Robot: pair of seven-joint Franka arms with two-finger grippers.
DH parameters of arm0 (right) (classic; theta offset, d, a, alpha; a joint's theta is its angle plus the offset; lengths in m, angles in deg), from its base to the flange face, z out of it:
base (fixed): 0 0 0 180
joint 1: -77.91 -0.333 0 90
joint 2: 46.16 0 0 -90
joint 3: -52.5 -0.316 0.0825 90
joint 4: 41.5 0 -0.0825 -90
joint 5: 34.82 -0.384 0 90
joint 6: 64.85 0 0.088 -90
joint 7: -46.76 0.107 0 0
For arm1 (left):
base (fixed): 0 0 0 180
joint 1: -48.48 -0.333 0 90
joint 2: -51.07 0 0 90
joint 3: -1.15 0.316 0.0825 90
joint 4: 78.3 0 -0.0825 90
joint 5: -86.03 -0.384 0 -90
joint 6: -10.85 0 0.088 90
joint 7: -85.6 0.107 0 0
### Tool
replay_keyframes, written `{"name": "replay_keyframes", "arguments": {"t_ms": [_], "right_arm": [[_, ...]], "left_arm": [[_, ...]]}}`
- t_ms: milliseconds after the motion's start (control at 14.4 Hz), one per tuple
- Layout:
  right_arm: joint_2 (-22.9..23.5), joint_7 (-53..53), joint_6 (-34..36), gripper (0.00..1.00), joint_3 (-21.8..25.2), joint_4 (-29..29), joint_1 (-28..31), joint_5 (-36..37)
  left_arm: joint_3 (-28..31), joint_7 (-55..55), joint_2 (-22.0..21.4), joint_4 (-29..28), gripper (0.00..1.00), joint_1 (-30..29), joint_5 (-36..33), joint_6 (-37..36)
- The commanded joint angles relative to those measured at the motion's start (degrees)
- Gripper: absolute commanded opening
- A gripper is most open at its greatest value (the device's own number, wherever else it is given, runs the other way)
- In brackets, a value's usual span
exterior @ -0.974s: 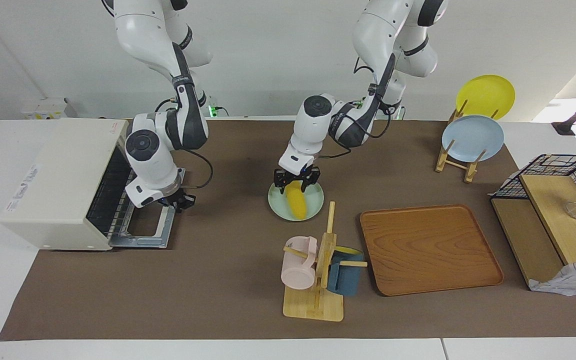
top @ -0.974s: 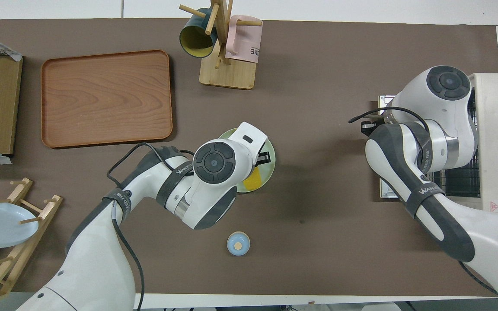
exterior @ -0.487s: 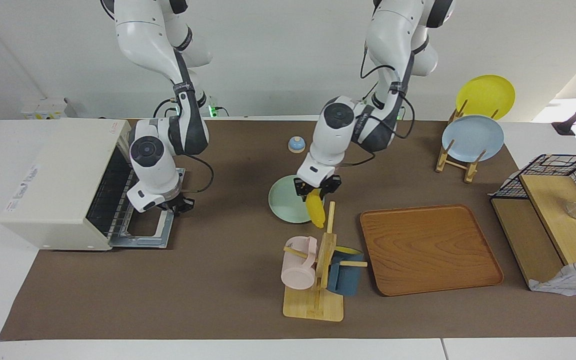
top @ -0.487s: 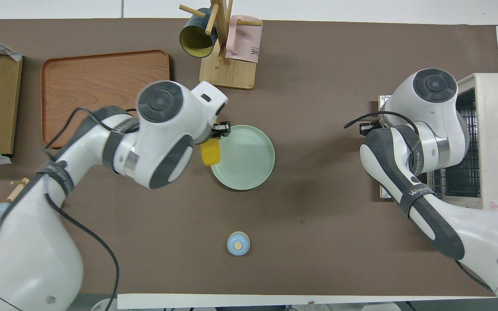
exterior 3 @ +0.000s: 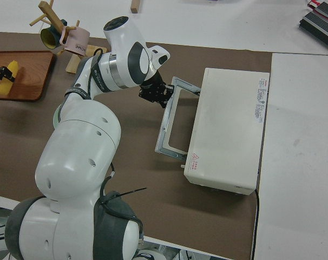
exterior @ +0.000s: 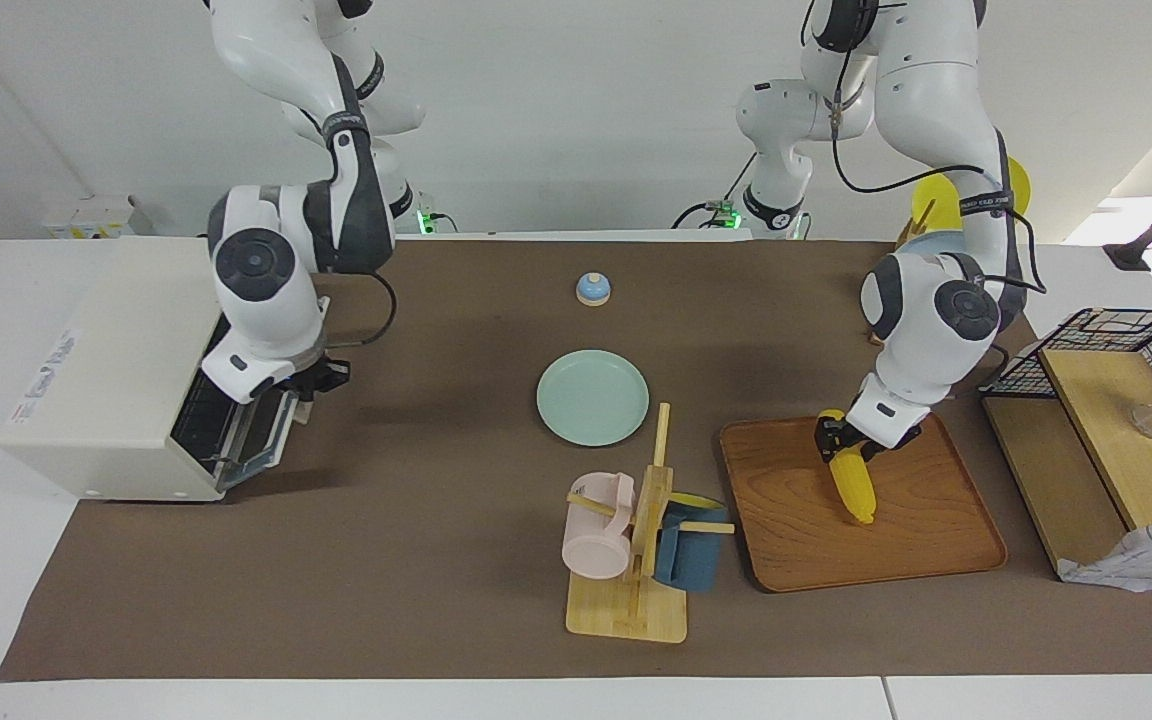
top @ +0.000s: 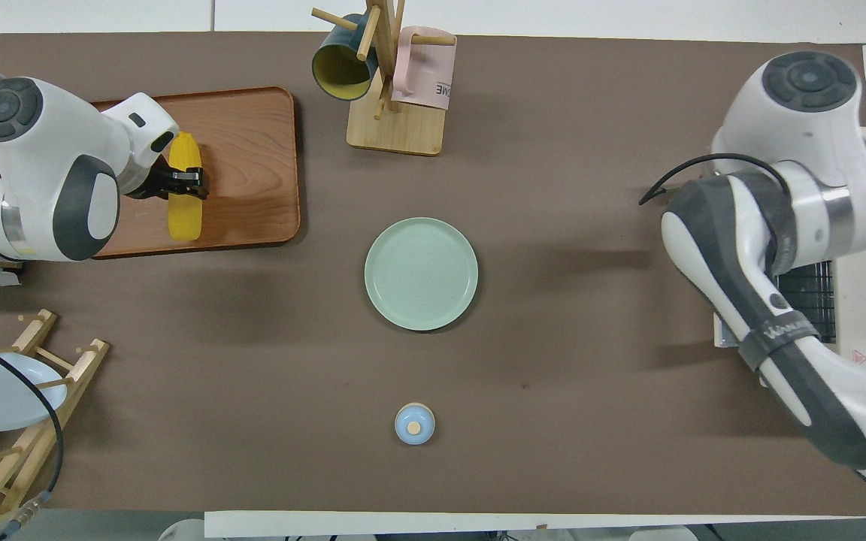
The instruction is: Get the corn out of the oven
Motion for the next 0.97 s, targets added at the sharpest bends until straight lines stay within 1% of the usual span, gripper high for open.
{"name": "replay_keyframes", "arguments": {"t_ms": [0,70,139,209,278,348,417,557,626,835,904], "right_arm": [[-2.91,-4.47,2.29,0.23,0.36,-0.39,4.76,1.91],[-4.75,-4.55,3.97,0.53,0.45,-0.39,5.11,0.43],[-6.77,-4.73,4.77,0.83,0.45,-0.39,5.81,-2.28],[-9.84,-4.73,4.86,1.0,0.45,-0.39,6.08,-5.62],[-12.22,-4.47,4.95,1.0,0.45,-0.91,5.99,-8.52],[-14.07,-4.38,4.95,1.0,0.54,-1.35,5.99,-10.12],[-14.52,-4.47,6.69,1.0,0.62,-3.36,6.08,-10.4],[-13.48,-4.29,13.01,1.0,0.62,-8.8,6.17,-10.31],[-12.95,-4.47,14.34,1.0,0.71,-9.87,6.34,-10.4],[-12.34,-4.47,16.28,1.0,0.89,-11.63,7.23,-10.31],[-12.16,-4.55,16.46,1.0,0.89,-11.73,7.22,-10.4]], "left_arm": [[-0.79,0.31,-6.01,-0.01,1.0,-1.56,-1.22,-3.28],[-0.88,0.48,-9.53,-0.01,1.0,-3.31,-1.22,-9.4],[-0.88,1.27,-12.78,0.25,1.0,-3.5,-1.22,-15.2],[-0.88,1.89,-16.56,0.78,1.0,-3.06,-2.26,-18.83],[-0.88,2.24,-20.34,0.78,1.0,-3.49,-6.36,-21.91],[-0.71,2.07,-22.98,1.83,1.0,-3.76,-8.23,-26.46],[-0.53,2.5,-25.01,2.8,1.0,-4.29,-8.25,-29.9],[-0.79,4.26,-27.48,4.47,1.0,-4.38,-8.25,-33.61],[-0.62,4.35,-27.84,5.34,1.0,-4.38,-7.38,-35.54],[0.43,5.83,-27.23,10.44,1.0,-4.9,-1.42,-39.94],[0.61,7.15,-27.14,10.8,1.0,-4.99,-0.7,-40.39]]}}
